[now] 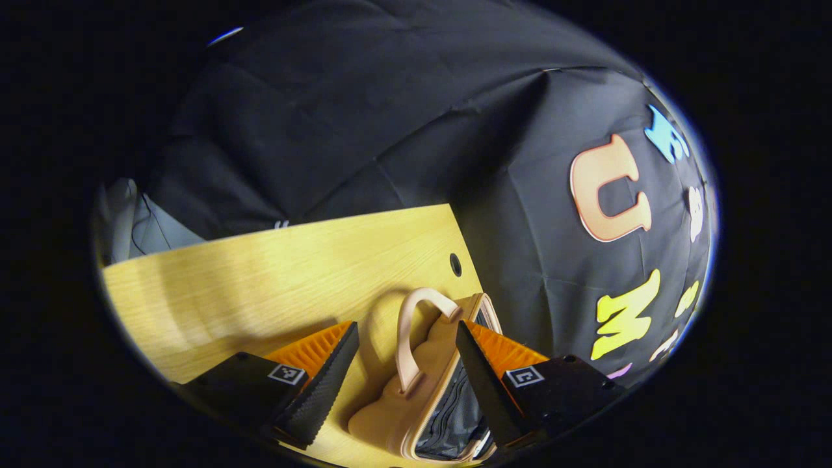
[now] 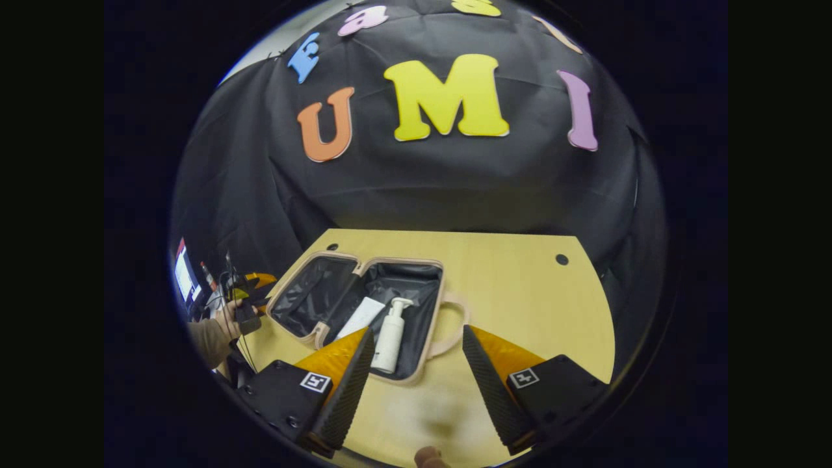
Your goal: First open the suitcase, pack the skin care products into it, and then close the suitcase.
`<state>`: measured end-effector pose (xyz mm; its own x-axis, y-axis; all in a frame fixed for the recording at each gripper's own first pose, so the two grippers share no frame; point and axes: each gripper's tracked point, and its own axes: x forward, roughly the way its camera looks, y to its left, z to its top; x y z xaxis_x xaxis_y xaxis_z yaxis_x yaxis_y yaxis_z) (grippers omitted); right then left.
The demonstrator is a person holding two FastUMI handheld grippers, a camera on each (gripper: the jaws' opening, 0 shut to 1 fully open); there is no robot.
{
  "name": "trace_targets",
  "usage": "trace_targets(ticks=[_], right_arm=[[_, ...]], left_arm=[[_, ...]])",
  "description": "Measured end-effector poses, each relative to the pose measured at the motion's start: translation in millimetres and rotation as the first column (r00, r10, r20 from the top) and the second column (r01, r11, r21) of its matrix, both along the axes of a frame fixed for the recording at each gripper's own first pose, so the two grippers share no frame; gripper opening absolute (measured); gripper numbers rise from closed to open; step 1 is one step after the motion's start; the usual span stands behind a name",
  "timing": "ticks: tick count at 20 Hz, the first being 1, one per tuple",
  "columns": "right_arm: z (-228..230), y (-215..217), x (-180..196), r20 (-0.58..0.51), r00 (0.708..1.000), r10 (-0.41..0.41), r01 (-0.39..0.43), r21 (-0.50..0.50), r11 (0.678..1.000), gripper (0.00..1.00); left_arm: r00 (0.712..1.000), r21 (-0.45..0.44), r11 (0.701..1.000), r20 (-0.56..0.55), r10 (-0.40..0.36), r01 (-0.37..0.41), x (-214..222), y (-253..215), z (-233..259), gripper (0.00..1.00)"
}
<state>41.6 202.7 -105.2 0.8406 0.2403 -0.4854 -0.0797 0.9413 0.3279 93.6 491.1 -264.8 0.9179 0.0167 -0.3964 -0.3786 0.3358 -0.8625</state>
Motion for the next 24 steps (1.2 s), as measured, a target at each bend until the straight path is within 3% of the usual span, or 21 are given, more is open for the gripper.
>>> trace_targets(ticks=[1,3,4,5,7,9,11,13,14,16,18,21,24], right_arm=[[-5.5,-10.7,-8.7,-0.015,1.0,-0.018,0.017,-0.01,1.0,0.81],[-8.9,-22.8,-20.7,-0.036,0.999,-0.031,0.031,-0.013,0.999,0.81],[-8.5,-30.3,-23.6,-0.038,0.998,-0.041,0.04,-0.015,0.999,0.77],[-7.3,-36.1,-25.9,-0.038,0.998,-0.05,0.049,-0.017,0.999,0.81],[-11.7,-47.5,-34.0,-0.055,0.996,-0.066,0.065,-0.017,0.998,0.77],[-15.2,-57.4,-41.9,-0.066,0.995,-0.077,0.077,-0.005,0.997,0.81],[-16.0,-70.1,-48.6,-0.062,0.994,-0.086,0.085,-0.011,0.996,0.77],[-6.3,-87.3,-50.6,-0.03,0.994,-0.102,0.101,-0.027,0.995,0.81],[-0.6,-96.3,-50.0,-0.011,0.993,-0.115,0.115,-0.036,0.993,0.77],[9.4,-113.9,-50.6,0.022,0.989,-0.146,0.147,-0.05,0.988,0.81],[16.9,-126.5,-53.9,0.05,0.986,-0.159,0.162,-0.057,0.985,0.81],[22.9,-142.0,-61.6,0.082,0.983,-0.161,0.165,-0.045,0.985,0.77],[24.8,-155.9,-64.8,0.107,0.982,-0.158,0.16,-0.011,0.987,0.81]], left_arm=[[1.0,-0.026,1.0,0.008,-0.017,0.017,5.8,-5.0,-4.1,0.96],[1.0,-0.044,0.999,-0.003,-0.006,0.006,16.3,-2.8,-9.7,0.87],[1.0,-0.045,0.999,-0.014,0.003,-0.004,19.4,-3.1,-13.3,0.89],[1.0,-0.049,0.999,-0.02,0.005,-0.006,20.8,-5.2,-13.6,0.84],[0.999,-0.058,0.998,-0.034,0.013,-0.015,24.5,-6.7,-14.8,0.41],[0.998,-0.077,0.997,-0.056,0.027,-0.032,25.5,-7.4,-14.6,0.14],[0.998,-0.077,0.997,-0.053,0.021,-0.025,27.6,-9.6,-8.4,0.12],[0.999,-0.042,0.999,-0.032,0.008,-0.009,25.1,-10.5,11.9,0.07],[1.0,-0.02,1.0,0.008,0.011,-0.011,24.8,-9.0,28.7,0.05],[0.993,0.041,0.999,0.12,0.017,-0.022,23.3,-9.3,75.1,0.03],[0.993,0.138,0.99,0.116,-0.019,0.003,18.6,-21.3,102.8,0.03],[0.996,0.336,0.941,0.065,-0.064,0.038,15.1,-37.4,133.7,0.03],[0.989,0.499,0.865,0.09,-0.115,0.055,19.5,-72.1,186.0,0.03]])
